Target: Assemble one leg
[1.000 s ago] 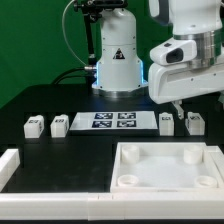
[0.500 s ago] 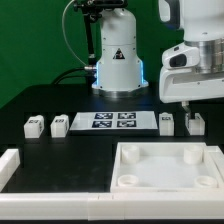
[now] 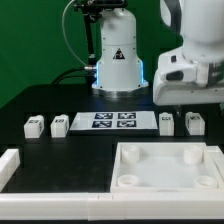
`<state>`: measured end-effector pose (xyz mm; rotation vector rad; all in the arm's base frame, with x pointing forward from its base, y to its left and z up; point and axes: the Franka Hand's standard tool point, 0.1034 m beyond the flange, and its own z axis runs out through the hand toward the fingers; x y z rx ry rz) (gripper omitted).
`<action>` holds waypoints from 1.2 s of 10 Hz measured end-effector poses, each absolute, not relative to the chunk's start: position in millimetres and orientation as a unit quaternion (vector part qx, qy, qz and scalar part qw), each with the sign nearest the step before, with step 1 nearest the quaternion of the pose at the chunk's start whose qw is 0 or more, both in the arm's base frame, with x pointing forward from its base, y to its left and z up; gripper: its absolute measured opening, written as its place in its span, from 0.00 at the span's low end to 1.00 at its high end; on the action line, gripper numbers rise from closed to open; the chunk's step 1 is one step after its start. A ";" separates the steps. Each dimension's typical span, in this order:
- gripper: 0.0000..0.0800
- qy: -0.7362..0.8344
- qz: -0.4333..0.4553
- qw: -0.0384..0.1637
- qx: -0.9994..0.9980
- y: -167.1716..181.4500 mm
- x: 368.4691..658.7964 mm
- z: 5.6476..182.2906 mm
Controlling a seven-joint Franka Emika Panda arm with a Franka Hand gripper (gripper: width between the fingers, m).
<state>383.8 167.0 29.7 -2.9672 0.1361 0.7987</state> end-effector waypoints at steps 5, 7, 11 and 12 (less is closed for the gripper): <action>0.81 0.032 0.412 0.028 -0.910 166.3 383.4 23.3; 0.81 0.035 0.419 0.022 -0.907 173.2 373.3 14.5; 0.81 0.029 0.420 0.017 -0.907 177.9 364.1 7.8; 0.81 0.029 0.420 0.017 -0.907 177.9 364.1 7.8</action>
Offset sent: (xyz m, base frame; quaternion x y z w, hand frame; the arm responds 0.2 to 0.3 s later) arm 0.0000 0.0000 0.0000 0.0000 -0.1790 0.0000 0.9838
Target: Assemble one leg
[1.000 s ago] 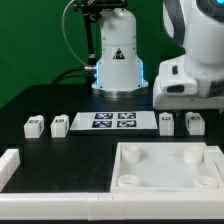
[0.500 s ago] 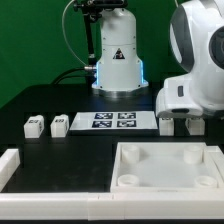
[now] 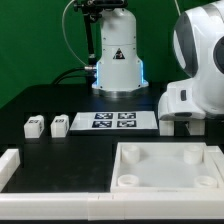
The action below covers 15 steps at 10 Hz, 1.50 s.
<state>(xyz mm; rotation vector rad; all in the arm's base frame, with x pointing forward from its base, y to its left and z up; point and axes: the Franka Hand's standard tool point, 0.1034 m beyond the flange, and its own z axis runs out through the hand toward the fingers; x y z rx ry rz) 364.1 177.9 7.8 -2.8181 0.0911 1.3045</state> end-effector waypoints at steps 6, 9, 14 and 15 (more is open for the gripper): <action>0.36 0.029 0.420 0.017 -0.907 177.9 364.0 7.7; 0.36 0.027 0.420 0.018 -0.907 176.9 365.2 8.9; 0.36 -0.007 0.390 0.046 -0.920 137.7 426.4 97.1; 0.36 -0.003 0.341 0.049 -0.939 141.2 436.3 90.3</action>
Offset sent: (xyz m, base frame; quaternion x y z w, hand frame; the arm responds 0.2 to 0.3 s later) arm 0.0000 0.0000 0.0000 0.0000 0.0000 0.0000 1.0000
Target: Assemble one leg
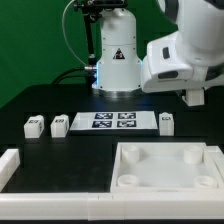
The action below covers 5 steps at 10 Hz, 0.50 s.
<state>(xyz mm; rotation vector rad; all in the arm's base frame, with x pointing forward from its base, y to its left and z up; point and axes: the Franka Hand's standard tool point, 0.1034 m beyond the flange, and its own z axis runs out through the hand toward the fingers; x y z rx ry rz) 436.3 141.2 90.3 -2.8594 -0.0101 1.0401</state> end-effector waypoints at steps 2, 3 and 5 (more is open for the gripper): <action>0.36 0.001 0.237 0.050 -0.970 137.7 441.6 93.0; 0.36 -0.028 0.215 0.060 -0.974 122.8 453.2 103.2; 0.36 -0.056 0.112 0.066 -0.990 80.3 516.9 144.5</action>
Offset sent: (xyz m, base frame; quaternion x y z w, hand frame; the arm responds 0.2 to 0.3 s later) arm 0.1000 -0.0868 0.0769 -0.0318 0.2318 -0.1169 0.9652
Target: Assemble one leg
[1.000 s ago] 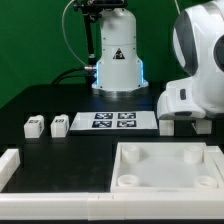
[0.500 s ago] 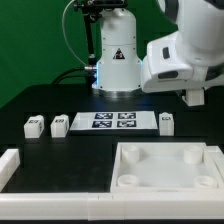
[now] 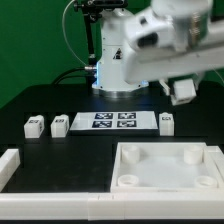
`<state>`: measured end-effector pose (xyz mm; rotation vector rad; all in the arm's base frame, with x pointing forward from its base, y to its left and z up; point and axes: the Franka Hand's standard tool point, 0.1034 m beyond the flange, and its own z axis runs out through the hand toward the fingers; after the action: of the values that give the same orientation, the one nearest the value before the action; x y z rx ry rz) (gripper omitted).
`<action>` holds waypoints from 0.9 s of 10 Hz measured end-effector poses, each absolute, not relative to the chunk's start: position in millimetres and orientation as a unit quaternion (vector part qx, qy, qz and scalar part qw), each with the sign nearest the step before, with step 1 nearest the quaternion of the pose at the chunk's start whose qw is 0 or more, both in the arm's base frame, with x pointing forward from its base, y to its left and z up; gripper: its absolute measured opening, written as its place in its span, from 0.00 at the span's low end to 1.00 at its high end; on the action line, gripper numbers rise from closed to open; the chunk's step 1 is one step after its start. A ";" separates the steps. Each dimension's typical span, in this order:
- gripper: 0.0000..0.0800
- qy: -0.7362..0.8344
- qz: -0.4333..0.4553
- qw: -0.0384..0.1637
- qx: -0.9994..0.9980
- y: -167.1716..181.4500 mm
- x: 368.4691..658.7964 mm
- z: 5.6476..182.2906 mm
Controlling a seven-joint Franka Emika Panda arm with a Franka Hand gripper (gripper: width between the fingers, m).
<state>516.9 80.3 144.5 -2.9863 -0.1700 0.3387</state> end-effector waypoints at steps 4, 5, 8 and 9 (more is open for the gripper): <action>0.36 -0.046 -0.081 0.049 -0.994 68.1 537.7 153.9; 0.36 -0.042 -0.153 0.042 -0.987 66.2 546.9 155.4; 0.36 -0.051 -0.309 0.039 -0.949 96.0 588.4 138.2; 0.36 -0.052 -0.339 0.039 -0.939 105.6 590.7 123.3</action>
Offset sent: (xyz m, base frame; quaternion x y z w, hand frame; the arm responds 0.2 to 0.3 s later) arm 0.0000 0.0000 0.0000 0.0000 0.1790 0.0000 0.9838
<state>590.7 105.6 123.3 -2.8777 -0.1605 -1.0384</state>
